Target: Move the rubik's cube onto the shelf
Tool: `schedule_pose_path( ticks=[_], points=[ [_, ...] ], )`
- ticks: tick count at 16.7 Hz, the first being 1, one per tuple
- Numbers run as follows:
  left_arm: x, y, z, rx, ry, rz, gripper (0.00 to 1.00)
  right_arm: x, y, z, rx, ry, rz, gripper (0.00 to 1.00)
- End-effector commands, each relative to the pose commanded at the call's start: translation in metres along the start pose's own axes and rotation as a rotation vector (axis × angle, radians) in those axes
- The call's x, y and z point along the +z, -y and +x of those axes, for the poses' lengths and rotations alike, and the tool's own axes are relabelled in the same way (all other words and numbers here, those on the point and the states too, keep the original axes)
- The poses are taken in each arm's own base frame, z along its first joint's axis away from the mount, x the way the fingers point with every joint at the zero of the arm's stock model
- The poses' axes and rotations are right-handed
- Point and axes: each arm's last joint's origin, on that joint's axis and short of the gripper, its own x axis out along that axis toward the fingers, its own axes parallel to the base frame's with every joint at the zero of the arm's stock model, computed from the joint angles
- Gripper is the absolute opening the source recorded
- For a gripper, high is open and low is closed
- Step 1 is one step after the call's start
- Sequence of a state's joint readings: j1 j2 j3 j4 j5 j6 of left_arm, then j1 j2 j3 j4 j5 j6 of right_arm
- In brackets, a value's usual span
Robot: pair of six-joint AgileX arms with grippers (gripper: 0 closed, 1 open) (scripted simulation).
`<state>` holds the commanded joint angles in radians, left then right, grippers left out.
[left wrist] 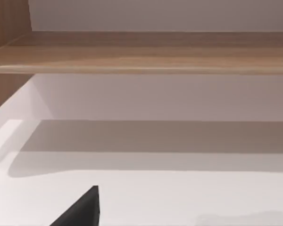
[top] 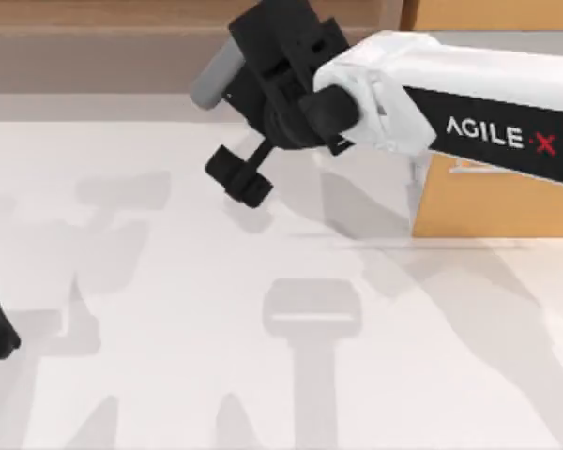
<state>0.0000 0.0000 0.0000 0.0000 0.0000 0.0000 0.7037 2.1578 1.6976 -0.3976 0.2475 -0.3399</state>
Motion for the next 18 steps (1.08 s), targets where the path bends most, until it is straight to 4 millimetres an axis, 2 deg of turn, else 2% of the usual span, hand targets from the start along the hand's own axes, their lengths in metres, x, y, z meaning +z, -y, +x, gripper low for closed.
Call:
schedule_pose_path(
  ticks=[2, 5, 8, 10, 13, 15, 18],
  points=[
    [0.000, 0.000, 0.000, 0.000, 0.000, 0.000, 1.00, -0.003, 0.045, -0.003, 0.026, -0.126, 0.134, 1.00],
    [0.000, 0.000, 0.000, 0.000, 0.000, 0.000, 1.00, -0.020, 0.116, -0.016, 0.048, -0.299, 0.352, 1.00],
    [0.000, 0.000, 0.000, 0.000, 0.000, 0.000, 1.00, -0.052, 0.178, -0.028, 0.061, -0.445, 0.565, 1.00],
    [0.000, 0.000, 0.000, 0.000, 0.000, 0.000, 1.00, -0.078, 0.209, -0.028, 0.070, -0.536, 0.691, 1.00],
    [0.000, 0.000, 0.000, 0.000, 0.000, 0.000, 1.00, -0.112, 0.235, -0.019, 0.087, -0.643, 0.817, 1.00],
    [0.000, 0.000, 0.000, 0.000, 0.000, 0.000, 1.00, -0.119, 0.239, -0.017, 0.093, -0.666, 0.842, 1.00],
    [0.000, 0.000, 0.000, 0.000, 0.000, 0.000, 1.00, -0.119, 0.239, -0.017, 0.093, -0.666, 0.842, 1.00]
  ],
)
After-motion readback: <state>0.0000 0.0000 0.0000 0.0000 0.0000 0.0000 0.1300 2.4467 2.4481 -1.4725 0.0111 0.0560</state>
